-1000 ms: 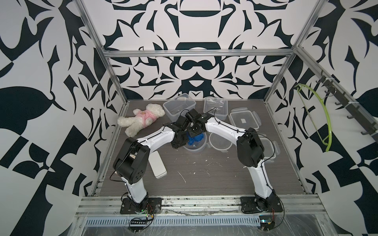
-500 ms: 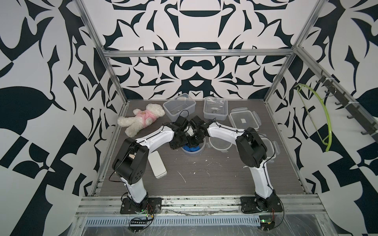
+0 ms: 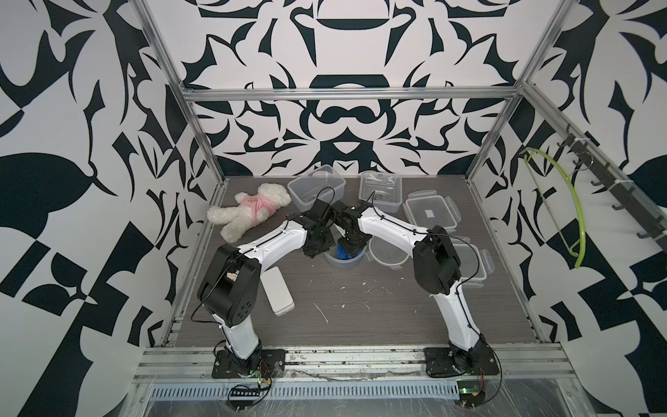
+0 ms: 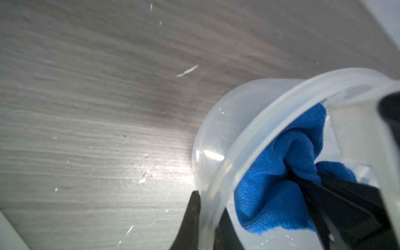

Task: Wipe the insides of the lunch boxes
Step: Pick up the lunch box from the center of the board.

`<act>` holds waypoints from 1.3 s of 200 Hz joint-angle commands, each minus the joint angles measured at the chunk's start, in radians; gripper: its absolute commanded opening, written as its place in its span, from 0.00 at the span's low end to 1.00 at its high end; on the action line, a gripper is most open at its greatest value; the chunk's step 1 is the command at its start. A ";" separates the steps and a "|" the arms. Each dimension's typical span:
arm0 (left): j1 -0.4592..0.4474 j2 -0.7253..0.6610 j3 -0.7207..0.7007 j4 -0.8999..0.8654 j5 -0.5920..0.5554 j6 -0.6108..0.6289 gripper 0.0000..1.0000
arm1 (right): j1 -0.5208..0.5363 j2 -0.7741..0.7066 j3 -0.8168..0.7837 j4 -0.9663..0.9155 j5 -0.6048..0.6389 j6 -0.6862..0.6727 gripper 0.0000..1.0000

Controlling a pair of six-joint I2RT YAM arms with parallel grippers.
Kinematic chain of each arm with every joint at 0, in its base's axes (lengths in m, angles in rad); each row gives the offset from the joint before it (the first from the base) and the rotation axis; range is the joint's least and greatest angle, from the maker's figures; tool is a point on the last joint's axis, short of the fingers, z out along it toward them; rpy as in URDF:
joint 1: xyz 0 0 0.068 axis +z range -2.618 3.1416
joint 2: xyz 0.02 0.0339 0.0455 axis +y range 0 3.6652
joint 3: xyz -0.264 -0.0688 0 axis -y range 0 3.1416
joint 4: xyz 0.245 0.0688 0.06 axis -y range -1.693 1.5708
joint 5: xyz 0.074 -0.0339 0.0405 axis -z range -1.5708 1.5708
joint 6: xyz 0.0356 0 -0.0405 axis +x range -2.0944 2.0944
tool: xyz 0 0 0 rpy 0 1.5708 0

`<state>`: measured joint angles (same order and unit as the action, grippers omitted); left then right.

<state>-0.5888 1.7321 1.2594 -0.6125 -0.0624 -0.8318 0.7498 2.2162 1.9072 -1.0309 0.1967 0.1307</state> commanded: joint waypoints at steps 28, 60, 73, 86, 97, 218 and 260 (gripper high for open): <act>0.001 -0.036 -0.006 -0.132 -0.007 0.025 0.07 | -0.070 -0.308 -0.208 0.545 -0.326 0.175 0.00; 0.001 -0.021 0.001 -0.130 0.006 0.031 0.07 | -0.182 -0.415 -0.473 1.018 -0.693 0.465 0.00; 0.001 -0.016 0.002 -0.130 0.010 0.031 0.07 | -0.208 -0.438 -0.550 1.119 -0.708 0.537 0.00; 0.001 -0.019 -0.001 -0.127 0.016 0.031 0.07 | -0.213 -0.465 -0.584 1.107 -0.631 0.517 0.00; 0.001 -0.023 -0.005 -0.125 0.018 0.031 0.07 | -0.207 -0.471 -0.563 1.038 -0.556 0.469 0.00; 0.001 -0.003 0.008 -0.121 0.028 0.028 0.07 | -0.113 -0.266 -0.251 0.560 -0.223 0.124 0.00; 0.003 0.011 0.012 -0.117 0.026 0.031 0.07 | -0.146 -0.414 -0.402 0.472 -0.149 0.072 0.00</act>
<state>-0.5907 1.7313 1.2579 -0.7361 -0.0372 -0.8082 0.6144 1.9087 1.5673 -0.4503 -0.0555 0.2600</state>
